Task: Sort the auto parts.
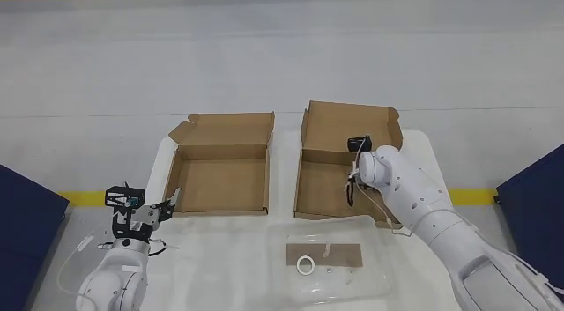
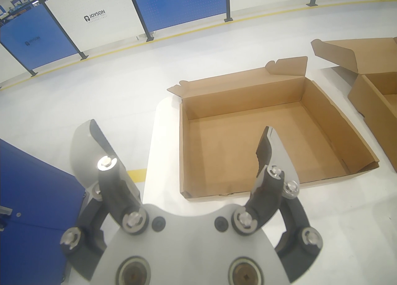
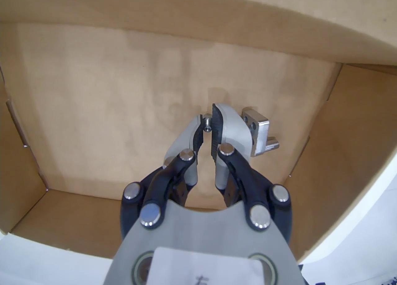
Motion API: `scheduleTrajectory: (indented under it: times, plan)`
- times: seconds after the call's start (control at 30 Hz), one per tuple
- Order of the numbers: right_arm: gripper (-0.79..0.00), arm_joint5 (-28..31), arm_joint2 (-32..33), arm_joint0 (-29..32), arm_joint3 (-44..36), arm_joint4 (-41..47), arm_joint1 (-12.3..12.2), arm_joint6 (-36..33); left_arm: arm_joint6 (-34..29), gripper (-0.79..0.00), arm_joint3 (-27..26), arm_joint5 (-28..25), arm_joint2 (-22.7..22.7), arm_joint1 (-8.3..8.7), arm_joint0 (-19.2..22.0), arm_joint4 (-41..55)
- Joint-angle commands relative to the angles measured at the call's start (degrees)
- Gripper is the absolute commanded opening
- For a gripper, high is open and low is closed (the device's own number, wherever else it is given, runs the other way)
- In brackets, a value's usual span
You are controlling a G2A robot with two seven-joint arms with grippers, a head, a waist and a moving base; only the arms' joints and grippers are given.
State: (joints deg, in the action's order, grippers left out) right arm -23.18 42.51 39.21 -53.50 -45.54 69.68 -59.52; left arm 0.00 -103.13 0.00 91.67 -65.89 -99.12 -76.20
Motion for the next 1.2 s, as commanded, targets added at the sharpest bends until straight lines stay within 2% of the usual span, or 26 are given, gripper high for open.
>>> scheduleTrajectory:
  times: [0.0, 0.2, 0.23, 0.3, 0.33, 0.6, 1.0, 1.1, 1.17]
  plan:
    - [-0.508, 0.1, 0.4, 0.2, -0.6, -0.3, -0.1, 0.0, 0.0, 0.000, 0.0, 0.0, 0.0, 0.00, 0.0, 0.0]
    - [-0.422, 0.1, 2.5, 1.9, -5.1, -1.8, -0.9, -0.7, 0.0, 0.000, 0.0, 0.0, 0.0, 0.00, 0.0, 0.0]
    - [-0.363, 0.2, 3.0, 2.4, -6.4, -2.1, -1.1, -0.9, 0.0, 0.000, 0.0, 0.0, 0.0, 0.00, 0.0, 0.0]
    - [-0.049, 0.5, 4.3, 3.6, -9.1, -2.8, -1.7, -1.3, 0.0, 0.000, 0.0, 0.0, 0.0, 0.00, 0.0, 0.0]
    - [0.000, 0.4, 5.1, 4.3, -10.8, -3.3, -2.1, -1.6, 0.0, 0.000, 0.0, 0.0, 0.0, 0.00, 0.0, 0.0]
    - [0.000, 3.2, 14.2, 13.6, -28.7, -7.7, -6.1, -7.0, 0.0, 0.000, 0.0, 0.0, 0.0, 0.00, 0.0, 0.0]
    - [0.000, 3.8, 14.6, 14.1, -29.7, -7.7, -6.3, -7.0, 0.0, 0.000, 0.0, 0.0, 0.0, 0.00, 0.0, 0.0]
    - [0.000, 7.3, 16.5, 15.7, -34.1, -5.3, -6.6, -6.5, 0.0, 0.000, 0.0, 0.0, 0.0, 0.00, 0.0, 0.0]
    - [0.000, 9.6, 18.3, 17.2, -37.6, -6.8, -7.4, -7.8, 0.0, 0.000, 0.0, 0.0, 0.0, 0.00, 0.0, 0.0]
